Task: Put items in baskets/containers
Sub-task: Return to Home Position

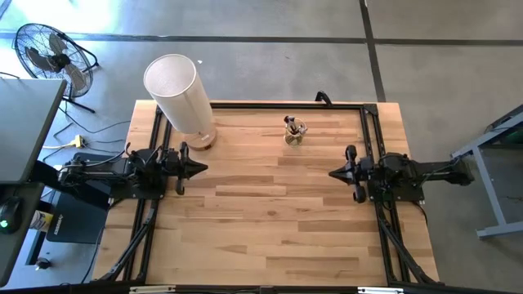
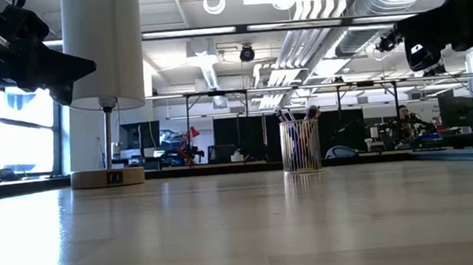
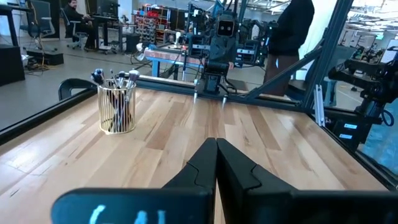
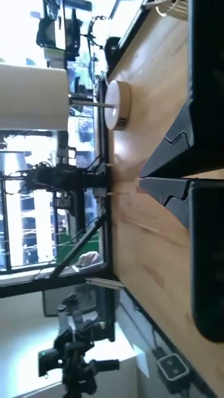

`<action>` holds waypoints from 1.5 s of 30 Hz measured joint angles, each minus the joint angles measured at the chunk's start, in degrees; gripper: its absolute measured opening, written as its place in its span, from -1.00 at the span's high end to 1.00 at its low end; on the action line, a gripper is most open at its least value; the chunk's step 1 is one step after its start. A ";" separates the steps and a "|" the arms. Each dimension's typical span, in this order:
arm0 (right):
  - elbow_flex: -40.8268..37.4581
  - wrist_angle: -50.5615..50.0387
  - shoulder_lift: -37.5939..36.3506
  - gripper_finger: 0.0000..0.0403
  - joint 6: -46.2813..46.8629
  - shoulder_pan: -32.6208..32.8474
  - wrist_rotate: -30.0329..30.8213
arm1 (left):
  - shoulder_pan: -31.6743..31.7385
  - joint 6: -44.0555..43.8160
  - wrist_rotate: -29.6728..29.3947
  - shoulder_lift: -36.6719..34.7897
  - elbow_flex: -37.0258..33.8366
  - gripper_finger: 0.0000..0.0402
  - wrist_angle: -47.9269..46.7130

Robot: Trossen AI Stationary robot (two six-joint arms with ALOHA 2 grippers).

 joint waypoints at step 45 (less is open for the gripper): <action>-0.27 -1.30 0.05 0.96 -5.29 -2.60 0.66 | 0.00 -0.01 -0.06 0.04 0.00 1.00 0.02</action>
